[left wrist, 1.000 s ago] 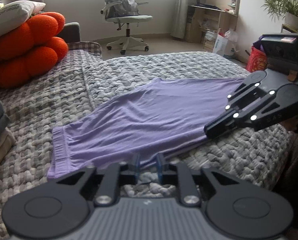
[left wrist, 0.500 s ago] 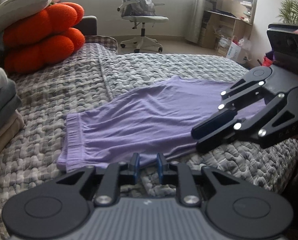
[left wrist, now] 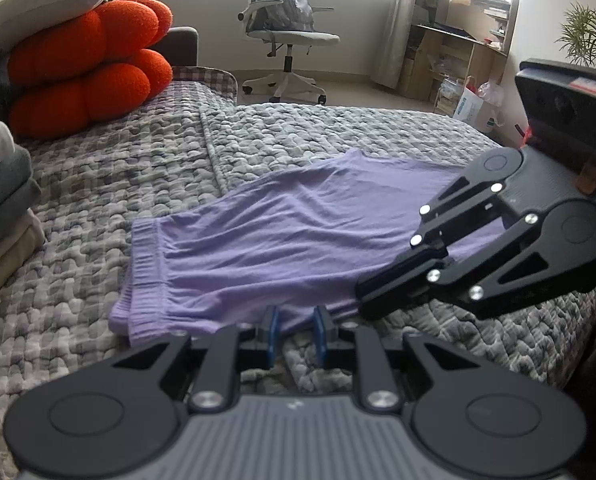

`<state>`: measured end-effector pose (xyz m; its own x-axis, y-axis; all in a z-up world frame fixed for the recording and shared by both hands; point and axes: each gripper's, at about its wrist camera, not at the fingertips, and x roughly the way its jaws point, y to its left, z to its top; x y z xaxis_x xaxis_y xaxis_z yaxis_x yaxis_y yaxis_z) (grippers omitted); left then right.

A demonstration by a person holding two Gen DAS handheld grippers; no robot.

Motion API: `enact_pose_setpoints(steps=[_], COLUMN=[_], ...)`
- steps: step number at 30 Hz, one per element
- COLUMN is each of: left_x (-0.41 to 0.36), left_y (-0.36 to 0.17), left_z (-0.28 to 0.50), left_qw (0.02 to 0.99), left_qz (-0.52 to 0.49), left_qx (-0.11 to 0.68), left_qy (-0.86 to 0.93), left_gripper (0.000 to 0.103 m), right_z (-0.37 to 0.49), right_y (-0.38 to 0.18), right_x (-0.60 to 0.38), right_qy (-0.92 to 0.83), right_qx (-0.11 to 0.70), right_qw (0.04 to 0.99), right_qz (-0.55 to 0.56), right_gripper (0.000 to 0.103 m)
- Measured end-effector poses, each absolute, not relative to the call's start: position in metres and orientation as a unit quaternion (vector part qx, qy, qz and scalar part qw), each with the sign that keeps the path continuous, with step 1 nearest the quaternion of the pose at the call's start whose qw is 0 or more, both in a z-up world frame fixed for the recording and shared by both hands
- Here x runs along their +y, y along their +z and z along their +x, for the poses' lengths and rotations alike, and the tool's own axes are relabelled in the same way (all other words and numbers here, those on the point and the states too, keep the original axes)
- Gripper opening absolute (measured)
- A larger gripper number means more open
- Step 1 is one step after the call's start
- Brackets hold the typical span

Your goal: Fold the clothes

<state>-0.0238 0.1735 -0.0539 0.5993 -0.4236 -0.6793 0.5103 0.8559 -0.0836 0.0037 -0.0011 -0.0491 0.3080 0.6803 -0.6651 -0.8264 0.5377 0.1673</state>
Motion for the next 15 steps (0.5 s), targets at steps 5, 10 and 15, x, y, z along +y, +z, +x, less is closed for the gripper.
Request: enact_pose_setpoints(steps=[5,10,15], left_x=[0.178,0.182,0.184], left_y=[-0.053,-0.051,-0.05], left_z=[-0.024,-0.026,-0.028], left_qw=[0.895,0.898,0.899], left_qz=[0.048,0.038,0.034], left_qx=[0.362,0.359,0.356], left_qy=[-0.258,-0.253,-0.252], left_gripper=[0.02,0.02,0.025], right_z=[0.003,-0.003,-0.004], right_y=[-0.046,-0.05,-0.048], right_x=[-0.003,0.002,-0.001], right_qy=[0.489,0.5,0.493], right_qx=[0.367,0.379,0.377], right_qw=[0.787,0.774,0.781], right_qz=[-0.077,-0.081,-0.073], right_gripper=[0.0,0.0,0.014])
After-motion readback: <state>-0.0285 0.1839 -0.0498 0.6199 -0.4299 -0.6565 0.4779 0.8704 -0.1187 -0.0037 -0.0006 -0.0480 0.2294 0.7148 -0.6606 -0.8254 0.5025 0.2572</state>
